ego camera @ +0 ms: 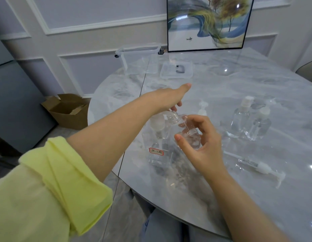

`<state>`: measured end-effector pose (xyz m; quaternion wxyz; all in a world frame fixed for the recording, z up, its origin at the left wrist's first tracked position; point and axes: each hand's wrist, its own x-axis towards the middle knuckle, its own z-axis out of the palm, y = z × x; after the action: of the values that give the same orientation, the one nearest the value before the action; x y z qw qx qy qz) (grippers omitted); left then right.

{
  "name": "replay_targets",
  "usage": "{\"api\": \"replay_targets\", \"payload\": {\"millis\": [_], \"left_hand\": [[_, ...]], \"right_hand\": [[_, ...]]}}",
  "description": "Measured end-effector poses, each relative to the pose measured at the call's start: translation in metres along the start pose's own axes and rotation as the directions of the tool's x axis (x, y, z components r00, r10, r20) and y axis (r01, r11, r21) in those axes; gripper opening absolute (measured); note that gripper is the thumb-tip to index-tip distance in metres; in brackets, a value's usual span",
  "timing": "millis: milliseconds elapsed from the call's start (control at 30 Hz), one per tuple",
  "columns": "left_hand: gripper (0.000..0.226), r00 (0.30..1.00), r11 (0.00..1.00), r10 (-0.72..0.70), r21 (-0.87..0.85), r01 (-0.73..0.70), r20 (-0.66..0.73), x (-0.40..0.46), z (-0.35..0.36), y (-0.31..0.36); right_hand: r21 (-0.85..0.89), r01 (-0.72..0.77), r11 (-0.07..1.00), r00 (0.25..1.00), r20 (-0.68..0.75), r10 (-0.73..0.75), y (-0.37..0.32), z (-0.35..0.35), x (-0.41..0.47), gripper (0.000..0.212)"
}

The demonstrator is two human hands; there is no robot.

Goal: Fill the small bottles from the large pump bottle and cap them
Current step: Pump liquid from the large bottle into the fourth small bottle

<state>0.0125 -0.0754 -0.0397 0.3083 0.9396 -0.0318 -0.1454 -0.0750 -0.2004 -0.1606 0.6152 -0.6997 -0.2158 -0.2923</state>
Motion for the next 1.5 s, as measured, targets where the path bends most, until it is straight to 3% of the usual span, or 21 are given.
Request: {"api": "replay_targets", "payload": {"millis": [367,567,700,933,1300,1500], "left_hand": [[0.076,0.999,0.998,0.033,-0.056,-0.034,-0.016,-0.001,-0.0024,0.0031],[0.074,0.999,0.999,0.033,0.034,-0.032,-0.041,-0.0015,-0.0012,0.0037],[0.075,1.0,0.998,0.012,-0.06,-0.013,-0.021,-0.001,-0.0008,0.0003],[0.074,0.999,0.998,0.016,-0.057,-0.019,-0.051,-0.0001,0.0004,-0.0014],[0.075,1.0,1.0,0.015,-0.019,-0.015,0.009,0.0006,-0.001,0.0007],[0.075,1.0,0.989,0.014,-0.144,-0.012,0.012,-0.0016,-0.0084,0.0024]], "right_hand": [[0.027,-0.003,1.0,1.0,0.006,0.003,0.0009,0.0,-0.0008,0.037],[0.02,-0.019,1.0,1.0,-0.001,0.019,0.0004,0.0003,-0.0012,0.037],[0.006,-0.011,1.0,1.0,0.023,0.011,0.0016,-0.0007,0.0003,0.036],[0.033,-0.013,0.999,1.0,0.017,0.012,-0.0013,-0.0005,0.0011,0.036],[0.042,-0.051,0.998,0.998,0.026,0.05,-0.0013,-0.0019,0.0005,0.038],[0.027,-0.054,0.998,0.998,0.022,0.054,-0.0015,-0.0019,0.0005,0.038]]}}
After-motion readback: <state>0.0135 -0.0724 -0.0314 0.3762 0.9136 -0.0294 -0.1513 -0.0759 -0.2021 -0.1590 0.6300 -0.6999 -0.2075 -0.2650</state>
